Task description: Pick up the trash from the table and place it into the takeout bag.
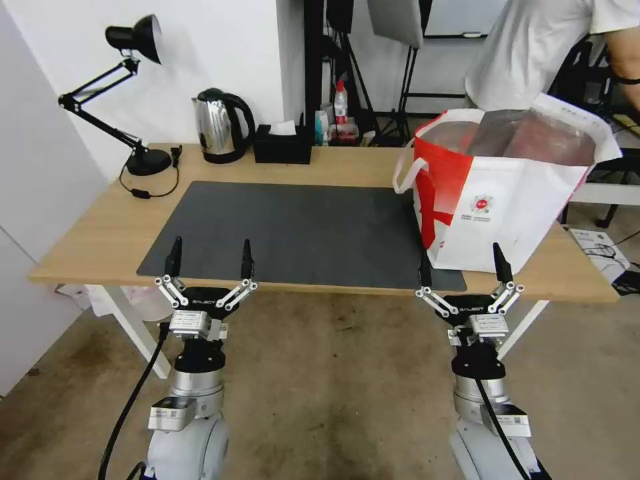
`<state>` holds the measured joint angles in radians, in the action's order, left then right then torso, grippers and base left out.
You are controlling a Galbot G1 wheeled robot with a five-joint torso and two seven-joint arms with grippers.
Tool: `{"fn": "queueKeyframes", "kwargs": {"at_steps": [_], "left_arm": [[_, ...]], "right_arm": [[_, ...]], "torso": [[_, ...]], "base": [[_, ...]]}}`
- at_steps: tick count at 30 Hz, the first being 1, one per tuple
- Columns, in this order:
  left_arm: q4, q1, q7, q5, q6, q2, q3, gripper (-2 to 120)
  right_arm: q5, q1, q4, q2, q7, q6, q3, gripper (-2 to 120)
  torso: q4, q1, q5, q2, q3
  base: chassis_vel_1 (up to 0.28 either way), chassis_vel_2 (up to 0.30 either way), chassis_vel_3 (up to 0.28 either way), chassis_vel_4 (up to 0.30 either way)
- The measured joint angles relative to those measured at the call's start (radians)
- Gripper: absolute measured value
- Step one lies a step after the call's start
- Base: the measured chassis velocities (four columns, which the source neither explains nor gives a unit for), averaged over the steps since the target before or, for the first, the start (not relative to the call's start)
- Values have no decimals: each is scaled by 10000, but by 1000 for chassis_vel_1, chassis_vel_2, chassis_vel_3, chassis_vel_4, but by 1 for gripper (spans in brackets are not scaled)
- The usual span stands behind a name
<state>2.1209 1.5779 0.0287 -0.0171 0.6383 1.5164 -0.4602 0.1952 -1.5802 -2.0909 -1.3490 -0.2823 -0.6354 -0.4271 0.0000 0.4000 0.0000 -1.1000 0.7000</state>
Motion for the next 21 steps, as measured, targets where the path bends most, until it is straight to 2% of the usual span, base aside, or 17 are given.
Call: {"fn": "queueKeyframes", "kwargs": {"at_steps": [21], "left_arm": [[0,0,0,0,0,0,0,100]], "right_arm": [[0,0,0,0,0,0,0,100]], "torso": [[0,0,0,0,0]], "base": [[0,0,0,0]]}}
